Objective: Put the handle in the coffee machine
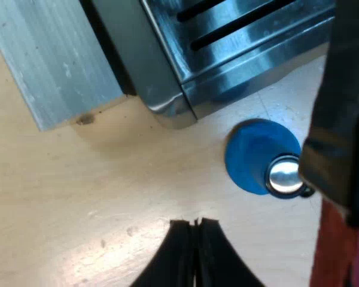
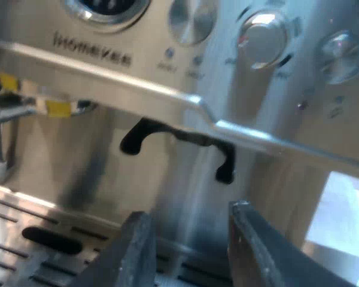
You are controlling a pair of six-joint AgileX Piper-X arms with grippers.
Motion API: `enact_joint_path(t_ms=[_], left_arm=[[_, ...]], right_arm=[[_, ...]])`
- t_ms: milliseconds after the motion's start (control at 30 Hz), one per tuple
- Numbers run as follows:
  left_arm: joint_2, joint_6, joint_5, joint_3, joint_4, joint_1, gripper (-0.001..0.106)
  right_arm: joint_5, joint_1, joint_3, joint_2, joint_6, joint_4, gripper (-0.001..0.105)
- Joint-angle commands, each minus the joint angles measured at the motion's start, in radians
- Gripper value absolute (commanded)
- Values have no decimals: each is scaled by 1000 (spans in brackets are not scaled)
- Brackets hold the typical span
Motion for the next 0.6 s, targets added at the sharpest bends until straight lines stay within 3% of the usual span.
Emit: enact_joint_path(t_ms=[33, 100, 133, 233, 267, 600], left_arm=[[66, 57, 88, -16, -230, -65, 0], [66, 46, 80, -16, -233, -68, 0], [66, -40, 34, -16, -257, -88, 0], [66, -54, 26, -16, -262, -91, 0], [66, -115, 18, -16, -287, -105, 0], [66, -236, -49, -16, -336, -191, 0]], right_arm=[[34, 0, -1, -53, -36, 25, 33], [41, 0, -1, -76, -54, 63, 33], [48, 0, -1, -100, -57, 99, 33], [48, 0, -1, -151, -57, 161, 33], [48, 0, -1, -179, -57, 191, 33], [77, 0, -1, -349, -57, 368, 33]])
